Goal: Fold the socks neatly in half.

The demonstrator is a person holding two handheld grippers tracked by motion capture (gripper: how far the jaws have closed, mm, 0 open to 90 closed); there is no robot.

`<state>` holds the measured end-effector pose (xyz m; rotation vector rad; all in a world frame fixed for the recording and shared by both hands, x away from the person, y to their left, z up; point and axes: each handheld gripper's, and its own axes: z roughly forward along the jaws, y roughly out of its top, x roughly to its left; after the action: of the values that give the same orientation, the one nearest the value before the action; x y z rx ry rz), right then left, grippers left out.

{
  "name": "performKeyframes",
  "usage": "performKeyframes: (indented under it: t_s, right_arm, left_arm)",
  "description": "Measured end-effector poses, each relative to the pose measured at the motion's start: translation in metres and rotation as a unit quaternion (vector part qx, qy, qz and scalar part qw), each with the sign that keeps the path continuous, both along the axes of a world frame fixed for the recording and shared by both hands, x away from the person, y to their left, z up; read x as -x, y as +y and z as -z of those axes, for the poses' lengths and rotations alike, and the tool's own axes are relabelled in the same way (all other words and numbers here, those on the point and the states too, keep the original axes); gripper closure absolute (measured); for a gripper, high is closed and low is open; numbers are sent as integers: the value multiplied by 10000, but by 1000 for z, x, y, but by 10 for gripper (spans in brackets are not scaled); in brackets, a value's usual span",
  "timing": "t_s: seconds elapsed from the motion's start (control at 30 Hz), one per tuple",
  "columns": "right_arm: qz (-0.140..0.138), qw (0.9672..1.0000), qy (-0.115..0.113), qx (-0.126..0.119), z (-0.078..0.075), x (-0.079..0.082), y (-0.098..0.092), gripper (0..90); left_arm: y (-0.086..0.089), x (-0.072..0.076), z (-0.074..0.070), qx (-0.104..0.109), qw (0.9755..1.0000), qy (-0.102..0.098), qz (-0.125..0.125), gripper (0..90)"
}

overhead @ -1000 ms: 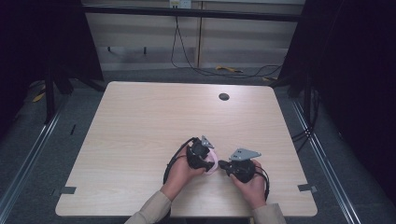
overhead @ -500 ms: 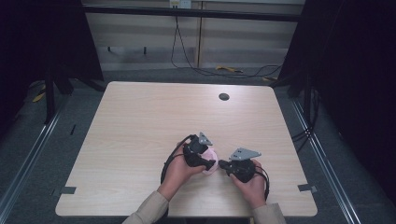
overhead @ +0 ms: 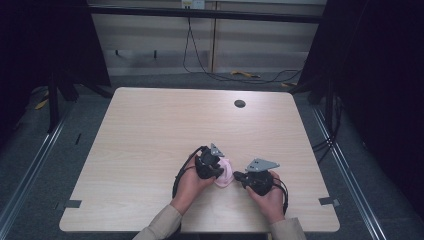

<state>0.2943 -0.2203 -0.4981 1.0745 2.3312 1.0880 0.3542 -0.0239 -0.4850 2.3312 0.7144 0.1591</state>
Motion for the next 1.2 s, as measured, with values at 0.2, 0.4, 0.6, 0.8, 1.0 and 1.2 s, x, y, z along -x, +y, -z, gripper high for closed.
performKeyframes:
  t_s: [0.2,0.4,0.6,0.8,1.0,1.2]
  right_arm:
    - [10,10000,0,2,-1,0,0,885]
    - [36,10000,9,-7,-1,1,-2,878]
    - [63,10000,-7,-70,-5,3,-6,823]
    - [22,10000,70,-37,-4,5,-6,688]
    - [48,9998,132,150,2,-2,-3,596]
    - [145,9997,34,217,4,-11,-1,569]
  left_arm:
    - [-8,8,0,111,9999,27,78,506]
    - [-3,11,-8,231,9996,-85,132,311]
    - [22,0,-22,455,9983,-246,-252,295]
    - [42,-12,-10,376,9976,68,-575,402]
    - [38,-4,-2,377,9979,283,-446,413]
    - [35,8,-5,350,9986,284,-273,415]
